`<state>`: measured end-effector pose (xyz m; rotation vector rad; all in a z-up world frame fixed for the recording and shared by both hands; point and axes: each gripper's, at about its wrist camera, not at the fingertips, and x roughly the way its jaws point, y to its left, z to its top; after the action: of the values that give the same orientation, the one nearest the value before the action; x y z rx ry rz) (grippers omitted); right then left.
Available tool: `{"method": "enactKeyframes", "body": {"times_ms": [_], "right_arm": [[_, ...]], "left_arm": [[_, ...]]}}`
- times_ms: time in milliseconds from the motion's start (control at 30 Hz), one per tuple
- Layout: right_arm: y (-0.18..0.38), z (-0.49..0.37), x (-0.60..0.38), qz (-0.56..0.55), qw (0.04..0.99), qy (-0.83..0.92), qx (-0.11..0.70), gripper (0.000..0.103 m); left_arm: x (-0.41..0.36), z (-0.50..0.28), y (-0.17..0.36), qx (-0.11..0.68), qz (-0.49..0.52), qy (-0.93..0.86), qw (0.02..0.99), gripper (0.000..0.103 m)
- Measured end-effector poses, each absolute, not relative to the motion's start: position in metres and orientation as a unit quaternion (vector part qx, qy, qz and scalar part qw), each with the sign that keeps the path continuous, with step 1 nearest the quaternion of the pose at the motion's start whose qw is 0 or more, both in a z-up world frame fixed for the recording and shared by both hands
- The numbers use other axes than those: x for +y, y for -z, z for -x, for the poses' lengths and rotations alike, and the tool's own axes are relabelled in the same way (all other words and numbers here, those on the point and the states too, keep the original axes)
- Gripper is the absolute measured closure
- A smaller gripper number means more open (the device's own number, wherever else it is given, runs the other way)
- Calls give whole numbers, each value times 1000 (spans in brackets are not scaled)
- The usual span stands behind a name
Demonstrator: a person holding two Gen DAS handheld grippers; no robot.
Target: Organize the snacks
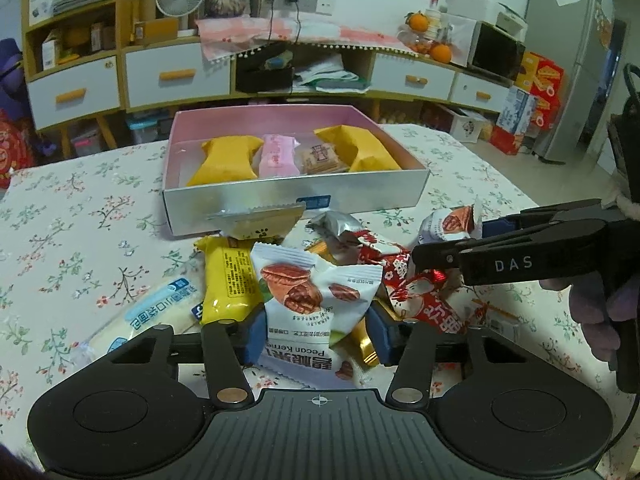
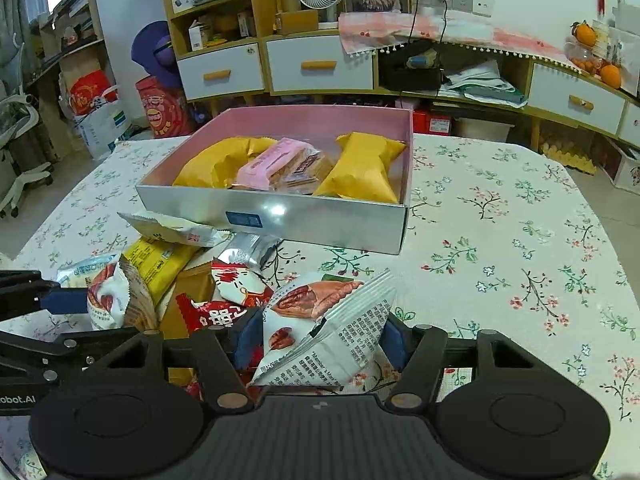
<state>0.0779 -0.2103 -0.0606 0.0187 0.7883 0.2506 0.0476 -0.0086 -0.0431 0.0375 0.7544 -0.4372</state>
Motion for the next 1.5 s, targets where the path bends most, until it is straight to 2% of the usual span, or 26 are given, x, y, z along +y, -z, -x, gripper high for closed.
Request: {"method": "enactKeyframes", "body": {"times_ms": [233, 767, 1167, 1500], "right_arm": [[56, -77, -206, 7, 919, -123, 375, 81], [9, -92, -213, -36, 938, -111, 325, 81], [2, -147, -216, -104, 939, -89, 315, 80], [20, -198, -226, -162, 932, -72, 315, 80]], "left_arm": [[-8, -47, 37, 368, -12, 213, 905, 56], [-16, -68, -8, 352, 47, 205, 912, 56], [-10, -140, -20, 359, 122, 143, 914, 56], [-11, -227, 4, 364, 126, 127, 914, 56]]}}
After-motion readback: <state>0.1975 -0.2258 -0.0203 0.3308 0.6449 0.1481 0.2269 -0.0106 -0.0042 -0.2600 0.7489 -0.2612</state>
